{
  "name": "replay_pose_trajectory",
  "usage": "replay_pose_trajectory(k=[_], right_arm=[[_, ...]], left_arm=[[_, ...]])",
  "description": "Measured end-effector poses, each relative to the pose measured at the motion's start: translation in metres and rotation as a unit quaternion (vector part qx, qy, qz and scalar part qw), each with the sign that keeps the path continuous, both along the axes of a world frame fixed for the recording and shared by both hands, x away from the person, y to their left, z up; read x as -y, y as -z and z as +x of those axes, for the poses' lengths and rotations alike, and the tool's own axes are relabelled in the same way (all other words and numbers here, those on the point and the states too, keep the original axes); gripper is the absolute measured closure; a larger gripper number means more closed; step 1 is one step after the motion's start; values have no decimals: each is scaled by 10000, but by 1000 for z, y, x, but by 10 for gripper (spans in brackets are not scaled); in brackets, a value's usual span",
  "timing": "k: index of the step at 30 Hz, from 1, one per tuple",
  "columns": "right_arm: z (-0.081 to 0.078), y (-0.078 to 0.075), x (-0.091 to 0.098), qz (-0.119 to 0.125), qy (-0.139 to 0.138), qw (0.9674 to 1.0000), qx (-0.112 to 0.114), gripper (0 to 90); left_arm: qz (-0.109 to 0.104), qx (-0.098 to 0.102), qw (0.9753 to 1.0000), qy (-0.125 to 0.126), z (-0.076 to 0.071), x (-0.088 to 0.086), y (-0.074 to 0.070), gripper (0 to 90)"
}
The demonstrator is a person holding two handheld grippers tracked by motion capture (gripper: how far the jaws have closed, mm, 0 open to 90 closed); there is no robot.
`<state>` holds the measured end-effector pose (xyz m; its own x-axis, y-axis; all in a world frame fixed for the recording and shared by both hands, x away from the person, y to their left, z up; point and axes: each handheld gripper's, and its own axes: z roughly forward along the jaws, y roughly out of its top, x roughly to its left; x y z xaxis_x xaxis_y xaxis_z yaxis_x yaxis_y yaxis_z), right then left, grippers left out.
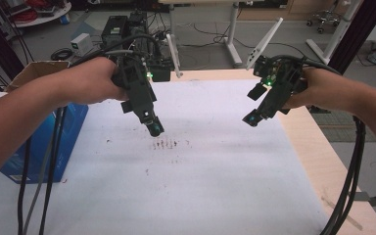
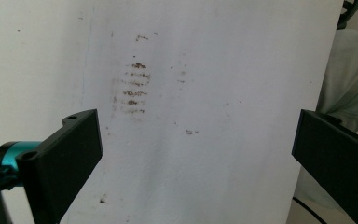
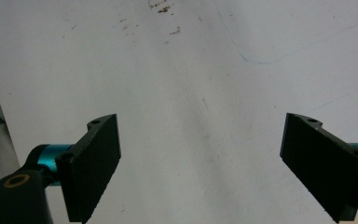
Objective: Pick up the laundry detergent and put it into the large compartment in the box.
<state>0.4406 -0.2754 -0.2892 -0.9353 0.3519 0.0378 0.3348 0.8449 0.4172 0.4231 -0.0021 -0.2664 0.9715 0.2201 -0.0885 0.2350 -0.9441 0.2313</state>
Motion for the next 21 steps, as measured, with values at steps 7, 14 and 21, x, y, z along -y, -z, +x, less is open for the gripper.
replay_pose_trajectory(k=[7, 14, 21], right_arm=[[1, 2, -1, -6, -35, 10000, -10, 114], [2, 5, -4, -17, -52, 10000, -48, 115], [2, 5, -4, 0, -33, 10000, -50, 115]], left_arm=[[34, -29, 10000, -6, 0, -1, 8, 16], [31, -53, 10000, -9, 0, -4, 11, 16], [-12, -61, 10000, -31, 0, -4, 11, 16]])
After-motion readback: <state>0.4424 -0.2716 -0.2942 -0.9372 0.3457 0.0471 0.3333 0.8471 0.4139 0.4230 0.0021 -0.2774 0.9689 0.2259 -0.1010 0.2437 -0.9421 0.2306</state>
